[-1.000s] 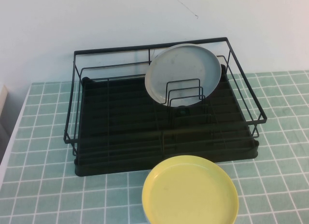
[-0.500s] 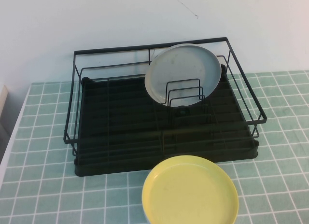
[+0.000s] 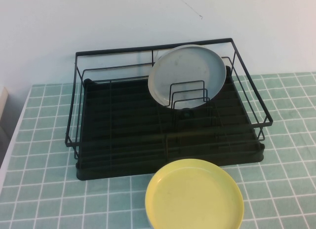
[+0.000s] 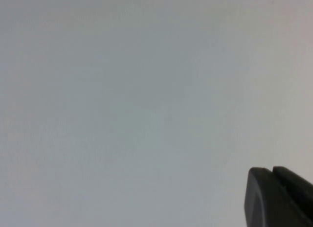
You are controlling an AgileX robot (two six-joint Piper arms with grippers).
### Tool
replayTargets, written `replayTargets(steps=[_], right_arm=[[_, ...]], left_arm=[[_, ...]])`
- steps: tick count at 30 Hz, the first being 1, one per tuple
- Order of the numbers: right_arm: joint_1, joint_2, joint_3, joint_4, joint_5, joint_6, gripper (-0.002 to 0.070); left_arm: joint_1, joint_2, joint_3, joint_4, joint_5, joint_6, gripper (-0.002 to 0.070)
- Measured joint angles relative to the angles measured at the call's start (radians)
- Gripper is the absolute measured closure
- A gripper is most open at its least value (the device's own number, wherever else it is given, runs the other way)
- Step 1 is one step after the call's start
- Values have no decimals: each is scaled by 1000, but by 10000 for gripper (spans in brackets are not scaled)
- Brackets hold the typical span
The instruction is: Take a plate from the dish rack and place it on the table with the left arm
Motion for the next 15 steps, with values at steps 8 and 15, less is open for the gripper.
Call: replayTargets(steps=[8,15], right_arm=[[0,0,0,0,0,0,678],[0,0,0,0,0,0,678]], left_arm=[[-6,347,-301,10,462,54,678],[-158,711,-556,-22,788,269,678]])
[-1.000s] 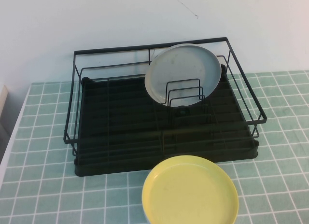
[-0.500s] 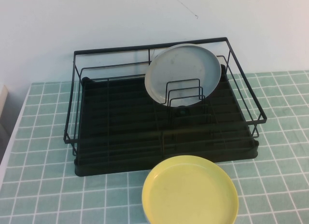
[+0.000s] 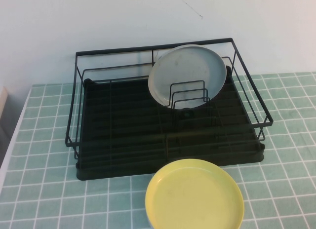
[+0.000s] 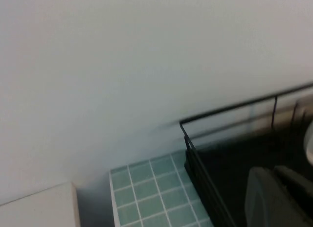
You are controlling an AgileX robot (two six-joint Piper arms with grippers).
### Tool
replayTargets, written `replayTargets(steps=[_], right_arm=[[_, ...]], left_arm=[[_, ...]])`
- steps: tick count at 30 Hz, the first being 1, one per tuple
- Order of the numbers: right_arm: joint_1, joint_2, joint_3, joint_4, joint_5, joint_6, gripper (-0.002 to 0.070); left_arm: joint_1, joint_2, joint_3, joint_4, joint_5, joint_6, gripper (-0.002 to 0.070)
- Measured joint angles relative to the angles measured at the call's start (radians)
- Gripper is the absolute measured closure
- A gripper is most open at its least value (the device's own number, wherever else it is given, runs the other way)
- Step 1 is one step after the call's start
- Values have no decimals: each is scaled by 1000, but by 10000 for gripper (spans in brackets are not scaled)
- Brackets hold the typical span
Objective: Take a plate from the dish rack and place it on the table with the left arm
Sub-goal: Grasp the plate from the shelf
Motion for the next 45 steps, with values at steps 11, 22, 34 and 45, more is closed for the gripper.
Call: replayTargets(steps=[11,22,34,45], right_arm=[[0,0,0,0,0,0,678],[0,0,0,0,0,0,678],[0,0,0,0,0,0,678],[0,0,0,0,0,0,678]], left_arm=[[-182,345,-121,-59,-220,279,678],[-240,658,-191,-78,-184,360,678],[-232,935,-619,-528,222,827,678],[-230,992,-674,-543,33,810,475]])
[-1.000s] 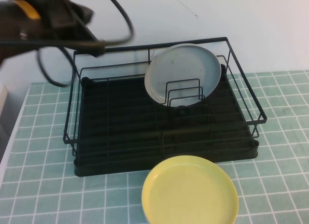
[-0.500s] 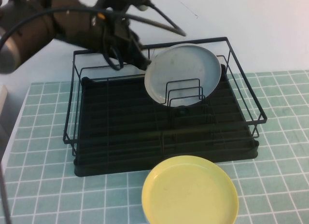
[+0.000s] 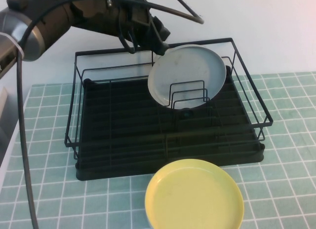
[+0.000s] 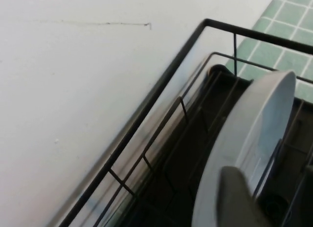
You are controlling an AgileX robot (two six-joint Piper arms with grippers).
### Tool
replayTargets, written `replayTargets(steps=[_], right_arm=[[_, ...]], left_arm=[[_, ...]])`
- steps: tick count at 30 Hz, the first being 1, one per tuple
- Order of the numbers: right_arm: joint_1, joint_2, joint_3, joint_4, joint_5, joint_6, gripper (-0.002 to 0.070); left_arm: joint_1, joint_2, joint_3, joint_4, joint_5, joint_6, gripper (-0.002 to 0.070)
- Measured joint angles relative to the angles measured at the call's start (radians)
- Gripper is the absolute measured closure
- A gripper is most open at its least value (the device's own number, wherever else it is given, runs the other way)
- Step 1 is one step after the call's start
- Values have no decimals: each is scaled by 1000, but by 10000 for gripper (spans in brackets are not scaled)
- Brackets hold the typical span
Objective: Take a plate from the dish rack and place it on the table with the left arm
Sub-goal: Grasp the plate from the shelf
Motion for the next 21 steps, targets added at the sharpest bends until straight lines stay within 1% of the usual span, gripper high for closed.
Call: replayTargets(steps=[1,2,4,5,6,7,10,17,18,19,20,21], right_arm=[[0,0,0,0,0,0,678],[0,0,0,0,0,0,678],[0,0,0,0,0,0,678],[0,0,0,0,0,0,678],[0,0,0,0,0,0,678],[0,0,0,0,0,0,678],[0,0,0,0,0,0,678],[0,0,0,0,0,0,678],[0,0,0,0,0,0,678],[0,0,0,0,0,0,678],[0,0,0,0,0,0,678],[0,0,0,0,0,0,678]], left_arm=[[0,6,-2,0,-8,-9,412],[0,15,-4,-7,-18,-17,319],[0,36,-6,-17,-26,-29,213],[0,49,-6,-22,-32,-31,180],[0,61,-6,-22,-36,-30,166],[0,76,-6,-23,-40,-31,160],[0,120,-6,-33,-63,-33,172],[0,205,-6,-133,-104,-23,188],[0,212,-6,-137,-109,-21,198],[0,219,-6,-141,-115,-19,225],[0,223,-6,-141,-123,-18,260],[1,223,-6,-143,-128,-15,320]])
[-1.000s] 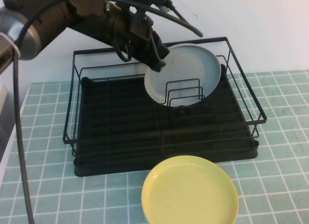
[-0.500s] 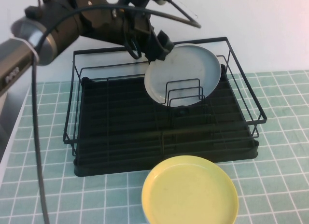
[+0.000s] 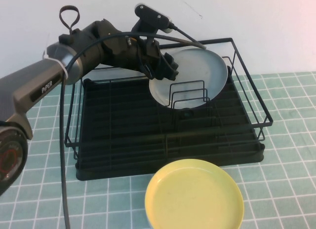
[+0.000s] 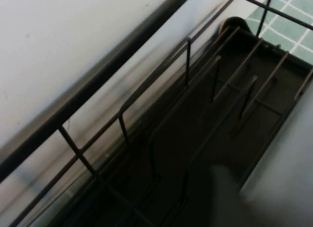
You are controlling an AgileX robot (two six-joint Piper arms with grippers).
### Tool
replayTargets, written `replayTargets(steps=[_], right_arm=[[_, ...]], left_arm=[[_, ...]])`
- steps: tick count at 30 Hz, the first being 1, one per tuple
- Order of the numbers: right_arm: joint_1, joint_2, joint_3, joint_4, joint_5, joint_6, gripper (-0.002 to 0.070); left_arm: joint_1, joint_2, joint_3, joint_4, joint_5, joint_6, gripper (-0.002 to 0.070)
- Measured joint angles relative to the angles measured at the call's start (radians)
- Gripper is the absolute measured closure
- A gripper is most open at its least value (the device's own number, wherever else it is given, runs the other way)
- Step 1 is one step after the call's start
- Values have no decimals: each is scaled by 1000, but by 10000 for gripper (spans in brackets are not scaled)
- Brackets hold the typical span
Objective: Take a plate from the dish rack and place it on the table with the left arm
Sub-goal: Grasp the plate from the shelf, then place the plate from the table
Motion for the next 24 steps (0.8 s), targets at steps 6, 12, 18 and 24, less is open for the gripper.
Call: replayTargets(steps=[6,12,18,24], right_arm=[[0,0,0,0,0,0,678],[0,0,0,0,0,0,678],[0,0,0,0,0,0,678],[0,0,0,0,0,0,678]], left_arm=[[14,2,-2,-9,-29,16,558],[14,-57,-2,14,-4,16,565],[16,-216,-2,18,40,-4,603],[16,-399,-2,15,184,-109,603]])
